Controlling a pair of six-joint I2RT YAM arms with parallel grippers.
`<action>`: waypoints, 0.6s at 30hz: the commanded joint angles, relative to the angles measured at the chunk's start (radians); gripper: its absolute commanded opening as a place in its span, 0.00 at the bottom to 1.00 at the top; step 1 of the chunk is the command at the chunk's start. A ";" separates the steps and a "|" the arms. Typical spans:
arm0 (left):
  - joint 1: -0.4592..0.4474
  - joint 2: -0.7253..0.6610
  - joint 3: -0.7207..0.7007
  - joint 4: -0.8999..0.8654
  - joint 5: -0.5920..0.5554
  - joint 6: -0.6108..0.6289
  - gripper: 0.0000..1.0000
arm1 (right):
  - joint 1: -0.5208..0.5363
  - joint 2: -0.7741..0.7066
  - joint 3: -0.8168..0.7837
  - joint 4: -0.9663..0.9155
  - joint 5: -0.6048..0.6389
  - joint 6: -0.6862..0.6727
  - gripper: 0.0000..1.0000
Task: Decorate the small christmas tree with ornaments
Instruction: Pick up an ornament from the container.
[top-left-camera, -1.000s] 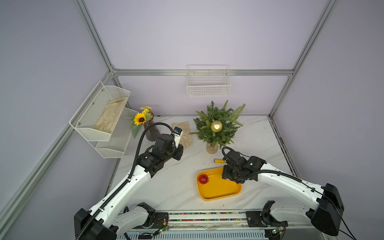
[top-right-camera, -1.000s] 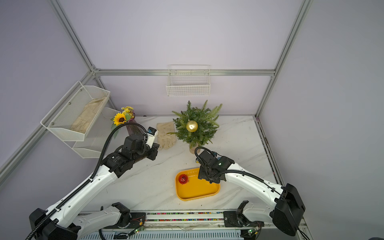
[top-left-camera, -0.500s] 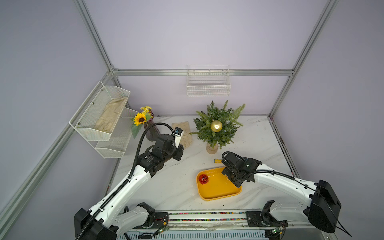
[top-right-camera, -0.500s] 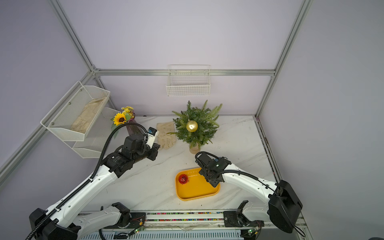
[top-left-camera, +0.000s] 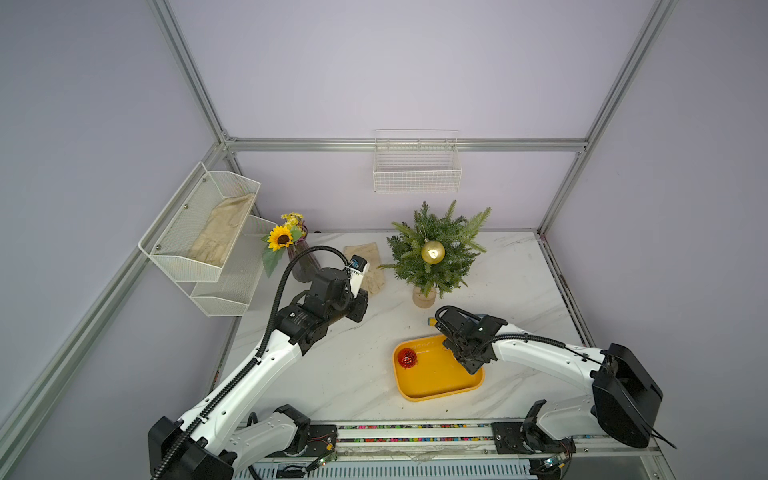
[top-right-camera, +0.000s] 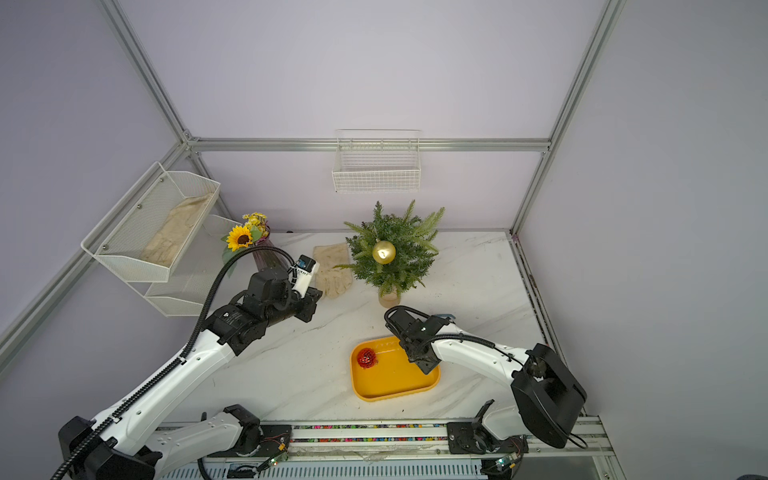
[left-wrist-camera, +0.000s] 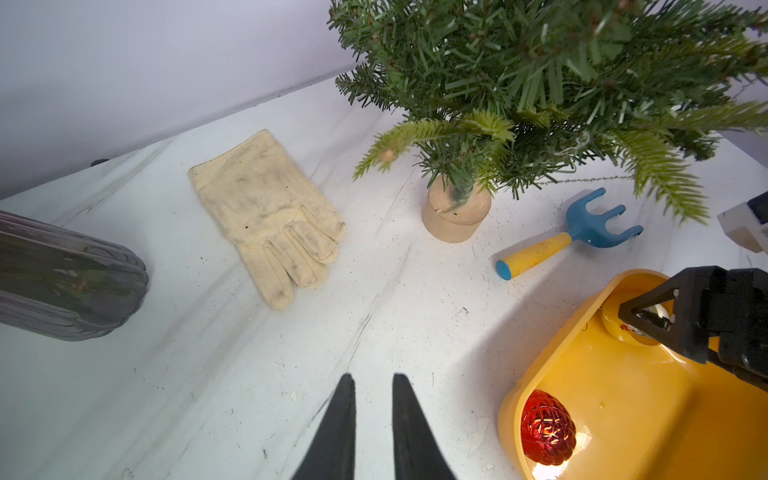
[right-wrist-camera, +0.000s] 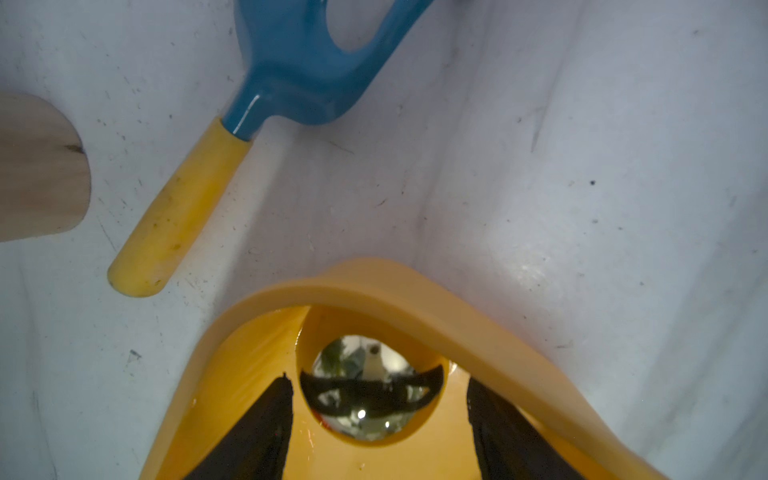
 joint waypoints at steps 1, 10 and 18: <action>0.006 -0.029 -0.008 0.026 0.018 0.025 0.19 | 0.002 0.012 -0.013 0.011 0.031 0.140 0.69; 0.005 -0.018 -0.004 0.025 0.021 0.028 0.19 | 0.002 0.061 -0.033 0.066 0.028 0.152 0.66; 0.005 -0.008 -0.004 0.026 0.021 0.029 0.18 | 0.002 0.076 -0.041 0.099 0.015 0.133 0.63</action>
